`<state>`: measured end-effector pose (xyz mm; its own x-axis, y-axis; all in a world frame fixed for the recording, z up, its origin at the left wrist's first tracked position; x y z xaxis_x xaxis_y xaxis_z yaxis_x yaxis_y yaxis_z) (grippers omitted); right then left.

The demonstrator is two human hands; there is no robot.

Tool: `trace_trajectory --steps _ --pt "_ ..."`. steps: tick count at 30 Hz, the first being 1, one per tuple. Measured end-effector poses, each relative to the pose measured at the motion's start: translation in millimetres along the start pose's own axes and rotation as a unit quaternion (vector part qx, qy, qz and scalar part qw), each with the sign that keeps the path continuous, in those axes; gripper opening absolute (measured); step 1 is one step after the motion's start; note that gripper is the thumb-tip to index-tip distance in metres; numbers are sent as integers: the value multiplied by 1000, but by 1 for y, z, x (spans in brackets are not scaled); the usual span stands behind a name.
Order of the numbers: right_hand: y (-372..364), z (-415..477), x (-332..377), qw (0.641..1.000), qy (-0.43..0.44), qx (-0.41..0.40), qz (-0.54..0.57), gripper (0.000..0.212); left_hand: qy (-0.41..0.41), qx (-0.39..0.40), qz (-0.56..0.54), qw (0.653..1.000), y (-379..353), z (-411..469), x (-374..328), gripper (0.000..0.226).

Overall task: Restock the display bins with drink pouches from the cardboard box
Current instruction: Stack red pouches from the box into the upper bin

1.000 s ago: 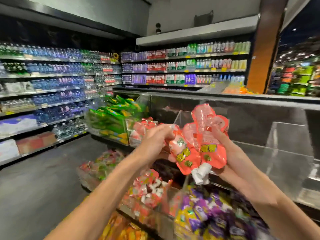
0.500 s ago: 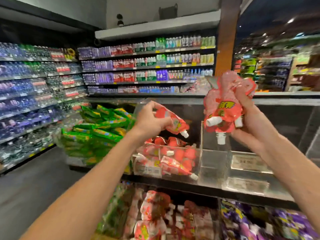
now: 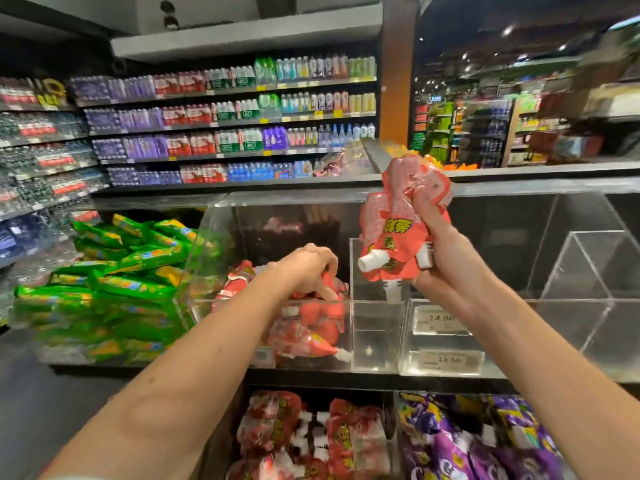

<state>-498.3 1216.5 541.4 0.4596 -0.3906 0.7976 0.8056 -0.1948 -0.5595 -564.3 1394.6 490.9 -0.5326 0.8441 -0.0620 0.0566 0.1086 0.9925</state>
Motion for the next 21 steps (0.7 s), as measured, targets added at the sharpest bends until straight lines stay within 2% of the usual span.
trace_trajectory --steps 5,8,10,12,14,16,17,18,21 --pt "5 -8 -3 999 -13 14 -26 57 73 71 -27 995 -8 -8 7 47" --pt "3 -11 -4 999 -14 19 -23 52 58 75 -57 994 -6 -19 4 50" --pt "0 -11 -6 1000 -14 16 -20 46 38 12 -90 995 7 -28 8 50" --pt "-7 -11 -10 999 -9 20 -25 45 15 -89 -149 985 33 -45 11 39" --pt "-16 -9 -13 999 -3 21 -40 50 -15 -205 -239 949 69 -72 12 25" --pt "-26 -6 -18 996 0 9 -86 52 -67 -272 -377 883 99 -104 9 9" --pt "-33 -6 -21 993 3 2 -116 53 -92 -272 -435 853 109 -118 6 10" --pt "-41 -5 -23 990 12 -5 -140 54 -110 -254 -471 838 116 -130 1 18" --pt "-72 1 -27 967 74 -19 -242 42 -135 -155 -464 862 123 -153 -9 42"
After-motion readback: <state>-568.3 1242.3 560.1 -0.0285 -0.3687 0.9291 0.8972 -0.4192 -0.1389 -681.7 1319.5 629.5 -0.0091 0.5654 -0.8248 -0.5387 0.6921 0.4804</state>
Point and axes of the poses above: each hand's wrist, its own z-axis towards the middle knuckle, its own y-axis out of the back of the hand, x = y × z, the point moved 8 cm from there along z, towards the middle knuckle, and after that the axes turned 7 degrees about x, right-handed, at the moved point
